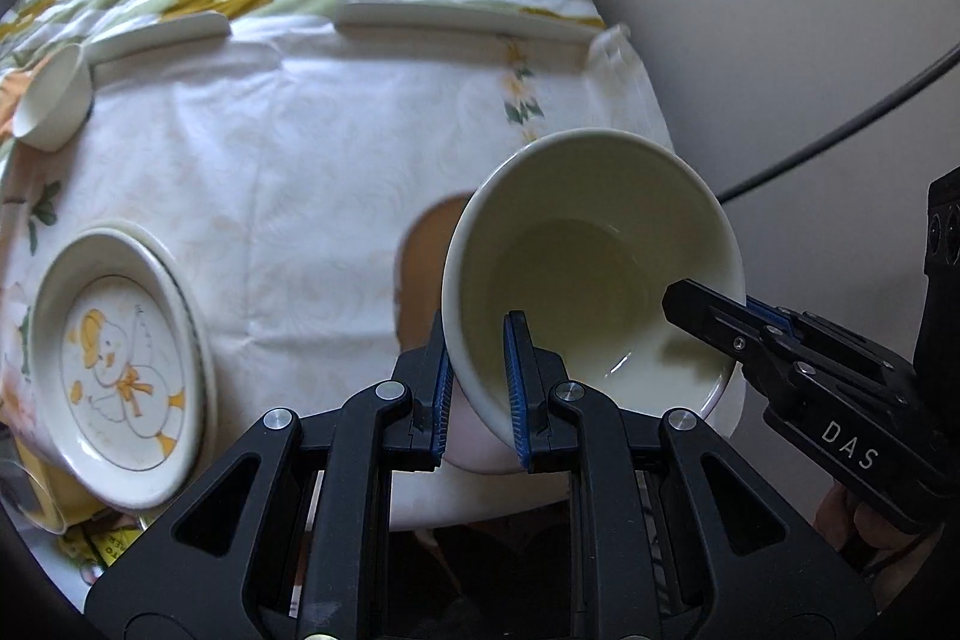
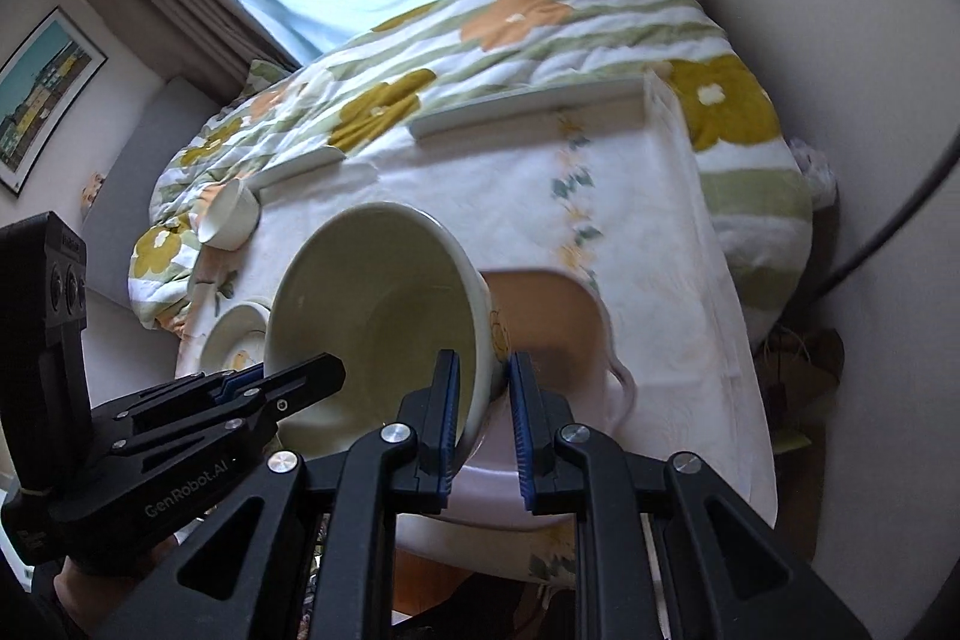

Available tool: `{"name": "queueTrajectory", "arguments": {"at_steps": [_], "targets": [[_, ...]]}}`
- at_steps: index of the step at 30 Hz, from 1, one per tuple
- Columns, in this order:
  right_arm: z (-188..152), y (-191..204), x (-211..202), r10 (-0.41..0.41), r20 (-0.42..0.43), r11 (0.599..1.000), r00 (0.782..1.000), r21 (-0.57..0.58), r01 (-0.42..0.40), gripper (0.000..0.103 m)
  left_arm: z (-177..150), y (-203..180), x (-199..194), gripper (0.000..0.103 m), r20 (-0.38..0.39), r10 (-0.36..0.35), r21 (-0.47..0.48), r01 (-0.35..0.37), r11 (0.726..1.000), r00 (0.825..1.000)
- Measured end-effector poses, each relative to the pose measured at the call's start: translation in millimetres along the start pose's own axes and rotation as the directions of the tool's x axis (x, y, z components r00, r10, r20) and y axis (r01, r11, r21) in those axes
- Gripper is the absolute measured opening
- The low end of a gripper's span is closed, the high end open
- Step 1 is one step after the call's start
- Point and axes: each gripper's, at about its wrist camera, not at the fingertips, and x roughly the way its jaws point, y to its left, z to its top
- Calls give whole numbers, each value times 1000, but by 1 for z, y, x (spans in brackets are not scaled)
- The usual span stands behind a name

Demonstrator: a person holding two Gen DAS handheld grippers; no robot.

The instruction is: Organize plates and bowls

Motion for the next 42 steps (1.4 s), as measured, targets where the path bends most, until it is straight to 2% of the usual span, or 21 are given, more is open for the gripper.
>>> {"name": "queueTrajectory", "arguments": {"at_steps": [9, 21, 29, 33, 35, 39, 42], "targets": [[-12, -22, 34, -23, -49, 996, 999, 80, 27, 15, 8, -6, 43, 14, -80, 57, 91, -49, 995, 995], [-16, -27, 52, -63, -74, 991, 995, 114, 71, 15, 14, -8, 67, 14, -109, 131, 187, -110, 976, 985], [-18, -21, 51, -87, -65, 992, 994, 88, 92, 15, 9, -15, 69, 14, -54, 220, 272, -197, 942, 974], [-19, -22, 49, -94, -62, 991, 994, 87, 100, 15, 6, -19, 66, 14, -35, 235, 292, -215, 932, 971], [-20, -20, 46, -96, -58, 991, 994, 84, 101, 15, 7, -18, 63, 14, -33, 235, 288, -216, 933, 971], [-21, -17, 38, -104, -45, 992, 994, 73, 107, 15, 8, -12, 54, 14, -37, 199, 235, -185, 954, 979], [-20, -13, 23, -106, -15, 992, 994, 60, 107, 15, 7, -9, 37, 14, -8, 192, 214, -186, 959, 981]]}}
